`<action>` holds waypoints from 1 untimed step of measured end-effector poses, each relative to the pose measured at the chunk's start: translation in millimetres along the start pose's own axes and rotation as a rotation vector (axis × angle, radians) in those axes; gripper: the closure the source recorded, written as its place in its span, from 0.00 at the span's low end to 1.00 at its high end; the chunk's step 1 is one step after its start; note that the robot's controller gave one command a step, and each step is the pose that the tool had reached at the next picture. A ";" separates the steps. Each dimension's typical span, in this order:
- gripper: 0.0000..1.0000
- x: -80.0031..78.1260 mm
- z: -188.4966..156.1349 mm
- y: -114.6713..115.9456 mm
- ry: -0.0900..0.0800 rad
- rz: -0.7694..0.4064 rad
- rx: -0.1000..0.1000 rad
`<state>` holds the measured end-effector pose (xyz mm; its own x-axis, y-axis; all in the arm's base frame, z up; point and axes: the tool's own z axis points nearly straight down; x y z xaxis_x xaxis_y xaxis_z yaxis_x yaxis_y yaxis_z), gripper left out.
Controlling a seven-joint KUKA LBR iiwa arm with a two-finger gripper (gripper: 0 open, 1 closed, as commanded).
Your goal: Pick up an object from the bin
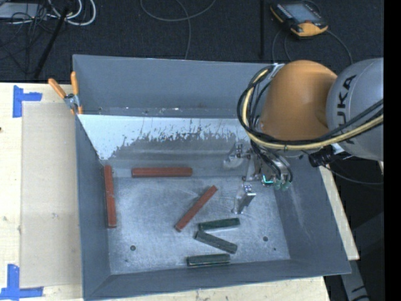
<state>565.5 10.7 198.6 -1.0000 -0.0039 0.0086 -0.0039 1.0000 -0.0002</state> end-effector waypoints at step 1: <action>0.00 -1.5 -4.4 0.0 -0.008 0.000 0.000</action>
Offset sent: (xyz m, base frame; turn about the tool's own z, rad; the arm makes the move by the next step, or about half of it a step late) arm 0.0232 0.0459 -0.1286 -0.4193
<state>567.0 10.7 203.0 -1.0000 -0.0036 0.0010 -0.0036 1.0000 0.0001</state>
